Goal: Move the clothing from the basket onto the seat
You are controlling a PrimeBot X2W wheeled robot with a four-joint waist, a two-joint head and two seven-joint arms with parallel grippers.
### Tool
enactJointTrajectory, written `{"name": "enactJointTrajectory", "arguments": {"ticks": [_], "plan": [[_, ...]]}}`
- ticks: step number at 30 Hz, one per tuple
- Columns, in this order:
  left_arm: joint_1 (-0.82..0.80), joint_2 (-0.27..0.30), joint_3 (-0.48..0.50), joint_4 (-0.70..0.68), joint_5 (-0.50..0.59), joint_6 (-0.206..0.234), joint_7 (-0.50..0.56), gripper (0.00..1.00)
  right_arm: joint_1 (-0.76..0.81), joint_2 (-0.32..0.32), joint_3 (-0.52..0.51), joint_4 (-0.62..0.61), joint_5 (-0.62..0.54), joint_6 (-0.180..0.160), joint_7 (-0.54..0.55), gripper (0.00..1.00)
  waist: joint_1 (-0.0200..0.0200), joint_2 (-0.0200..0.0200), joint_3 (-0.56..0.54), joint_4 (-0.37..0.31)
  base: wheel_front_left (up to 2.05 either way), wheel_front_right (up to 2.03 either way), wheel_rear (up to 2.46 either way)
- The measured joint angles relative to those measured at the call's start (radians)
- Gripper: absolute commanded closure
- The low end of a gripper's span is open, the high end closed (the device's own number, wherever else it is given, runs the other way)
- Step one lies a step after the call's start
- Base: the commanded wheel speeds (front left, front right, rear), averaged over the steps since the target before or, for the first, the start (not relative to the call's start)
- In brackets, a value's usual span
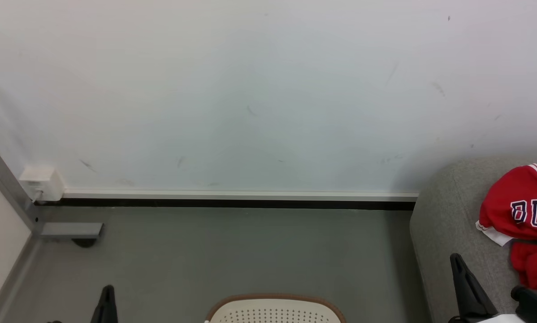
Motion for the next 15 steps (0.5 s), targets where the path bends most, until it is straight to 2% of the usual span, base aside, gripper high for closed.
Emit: {"name": "enactJointTrajectory", "arguments": {"ticks": [15], "plan": [[-0.022,0.000,-0.008,-0.012,-0.241,-0.009,0.059,1.00,-0.003,0.024,-0.055,-0.006,0.212,0.000,0.062,1.00,0.0000,0.0000,0.009,-0.002,0.00,0.00,0.00]]}}
